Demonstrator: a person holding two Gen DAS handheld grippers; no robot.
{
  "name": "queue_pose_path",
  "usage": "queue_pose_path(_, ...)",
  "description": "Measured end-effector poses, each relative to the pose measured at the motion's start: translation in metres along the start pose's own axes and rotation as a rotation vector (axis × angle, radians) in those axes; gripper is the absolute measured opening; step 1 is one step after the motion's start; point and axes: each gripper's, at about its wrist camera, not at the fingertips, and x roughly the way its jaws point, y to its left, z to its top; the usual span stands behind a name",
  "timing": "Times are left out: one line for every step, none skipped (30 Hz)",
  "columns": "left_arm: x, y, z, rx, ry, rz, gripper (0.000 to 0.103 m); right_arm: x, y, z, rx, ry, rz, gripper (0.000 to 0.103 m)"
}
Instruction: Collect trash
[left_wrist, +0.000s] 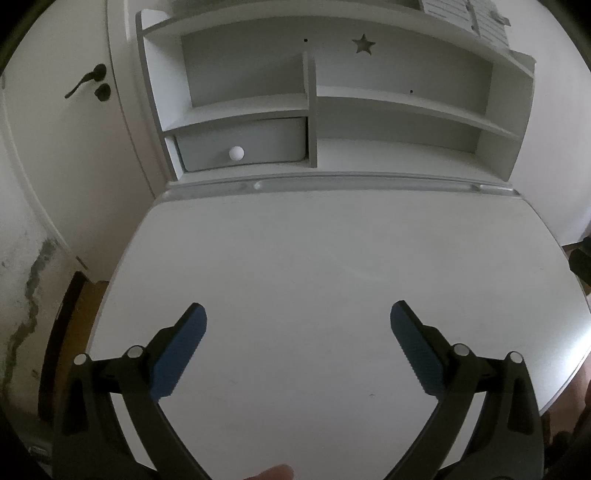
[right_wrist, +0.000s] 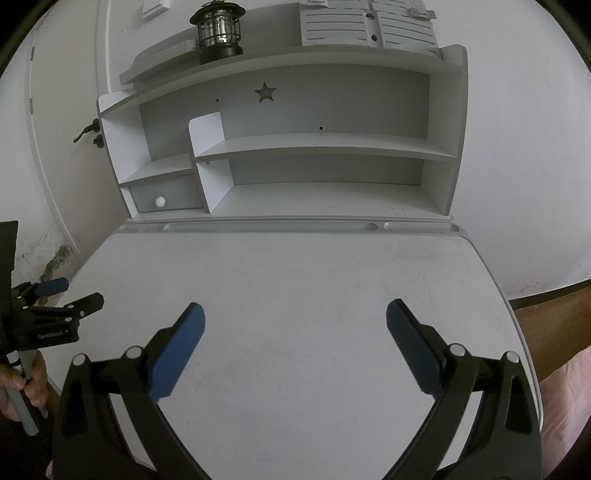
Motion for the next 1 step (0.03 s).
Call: queue_pose_path(0.0003,-0.0001,0.0005,0.001,0.000,-0.001,0.097,0.0002,0.0002,0.0002,0.000,0.000,-0.001,0.095)
